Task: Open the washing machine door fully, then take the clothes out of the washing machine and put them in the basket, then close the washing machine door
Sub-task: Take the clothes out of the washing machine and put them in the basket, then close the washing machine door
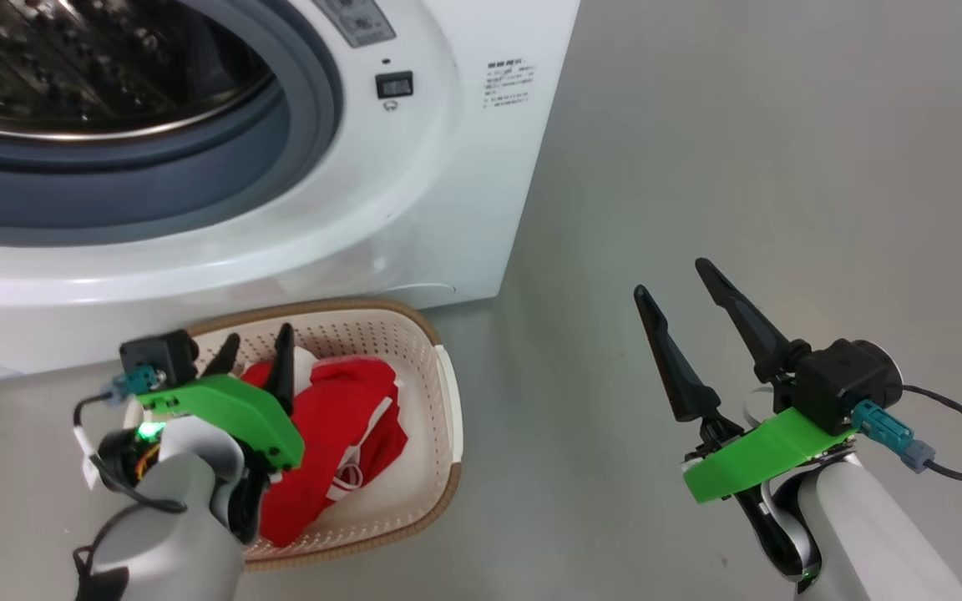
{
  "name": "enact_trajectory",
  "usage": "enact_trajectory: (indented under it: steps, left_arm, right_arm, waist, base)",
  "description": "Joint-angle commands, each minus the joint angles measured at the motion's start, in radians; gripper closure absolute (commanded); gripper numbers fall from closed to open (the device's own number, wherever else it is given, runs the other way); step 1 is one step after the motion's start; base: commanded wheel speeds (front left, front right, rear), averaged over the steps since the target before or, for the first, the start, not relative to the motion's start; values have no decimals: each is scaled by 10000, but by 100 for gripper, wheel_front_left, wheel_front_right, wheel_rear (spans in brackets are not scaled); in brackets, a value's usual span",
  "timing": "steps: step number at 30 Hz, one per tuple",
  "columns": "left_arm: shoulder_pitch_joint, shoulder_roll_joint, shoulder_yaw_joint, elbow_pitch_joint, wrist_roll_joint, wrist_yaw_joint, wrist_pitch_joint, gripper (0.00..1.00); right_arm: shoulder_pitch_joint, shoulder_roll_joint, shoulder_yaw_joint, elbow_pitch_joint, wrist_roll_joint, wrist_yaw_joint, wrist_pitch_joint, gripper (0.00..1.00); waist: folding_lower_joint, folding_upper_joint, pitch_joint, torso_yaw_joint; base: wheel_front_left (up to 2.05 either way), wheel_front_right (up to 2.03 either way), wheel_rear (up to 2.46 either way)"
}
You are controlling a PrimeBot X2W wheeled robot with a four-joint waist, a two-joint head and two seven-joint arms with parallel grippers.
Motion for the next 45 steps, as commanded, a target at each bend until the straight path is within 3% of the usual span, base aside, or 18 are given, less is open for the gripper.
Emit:
enact_trajectory:
  steps: [1, 15, 25, 45]
  left_arm:
    - [398, 320, 121, -374, -43, -53, -122, 0]
    - [2783, 619, 849, -3962, 497, -11, -139, 0]
    - [4435, 774, 1671, -6445, 981, 376, -140, 0]
    - [7230, 1286, 1686, -10178, 1424, 1484, 578, 0]
  right_arm:
    - [219, -24, 116, -180, 19, 63, -65, 0]
    - [811, 25, -145, -4, 97, 63, -65, 0]
    - [1355, 115, -578, -41, -54, 63, -65, 0]
    - [2403, 202, -1144, -467, -575, 63, -65, 0]
  waist:
    - [0, 0, -364, 192]
    - [0, 0, -1853, 387]
    - [0, 0, -2782, 343]
    - [0, 0, -3933, 417]
  base:
    - [0, 0, 0]
    - [0, 0, 0]
    - [0, 0, 0]
    - [0, 0, 0]
